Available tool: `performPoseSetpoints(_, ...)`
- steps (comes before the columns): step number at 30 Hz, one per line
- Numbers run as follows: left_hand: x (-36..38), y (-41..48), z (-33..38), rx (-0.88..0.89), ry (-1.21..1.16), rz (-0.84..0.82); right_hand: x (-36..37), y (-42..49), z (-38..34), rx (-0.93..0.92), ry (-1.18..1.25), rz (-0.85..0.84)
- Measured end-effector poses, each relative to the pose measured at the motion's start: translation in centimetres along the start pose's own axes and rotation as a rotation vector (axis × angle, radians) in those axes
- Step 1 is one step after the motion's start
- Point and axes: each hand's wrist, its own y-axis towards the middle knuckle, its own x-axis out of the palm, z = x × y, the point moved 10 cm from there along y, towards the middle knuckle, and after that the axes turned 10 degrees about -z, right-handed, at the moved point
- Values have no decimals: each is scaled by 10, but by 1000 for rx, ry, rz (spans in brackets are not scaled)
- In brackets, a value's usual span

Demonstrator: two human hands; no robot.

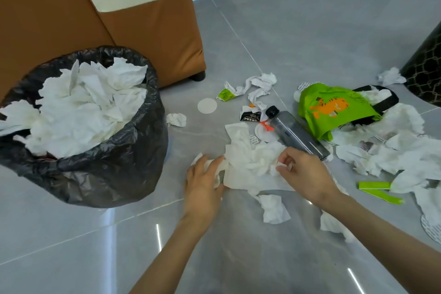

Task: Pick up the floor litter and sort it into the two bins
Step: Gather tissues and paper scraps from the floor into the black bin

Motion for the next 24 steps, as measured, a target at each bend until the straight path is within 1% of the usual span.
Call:
performPoseSetpoints(2, -5, -2, -3, 14, -120, 41, -8, -5, -4, -2, 131, 34)
performPoseSetpoints(4, -10, -3, -8, -28, -235, 43, -13, -7, -6, 18, 285, 48)
performPoseSetpoints(6, -20, -4, -9, -62, -279, 59, -13, -8, -5, 75, 485, 37)
performPoseSetpoints(8, -34, -7, -5, -53, -329, 101, -9, -10, -10, 125, 743, -29)
performPoseSetpoints(12, -71, -12, 19, 10, -468, 169, -7, -12, -38, 137, 1200, -179)
performPoseSetpoints(15, -107, -18, 44, 67, -495, 225, -16, -8, -67, 107, 1461, -269)
performPoseSetpoints(17, -135, -23, 60, 127, -524, 267, -24, -4, -94, 33, 1532, -353)
performPoseSetpoints(20, -179, -36, 77, 239, -553, 360, -37, 1, -138, -83, 1615, -431)
performPoseSetpoints(22, -208, -43, 81, 295, -565, 427, -43, 4, -169, -116, 1651, -459)
performPoseSetpoints(24, -233, -47, 74, 306, -556, 482, -41, 9, -201, -118, 1654, -480)
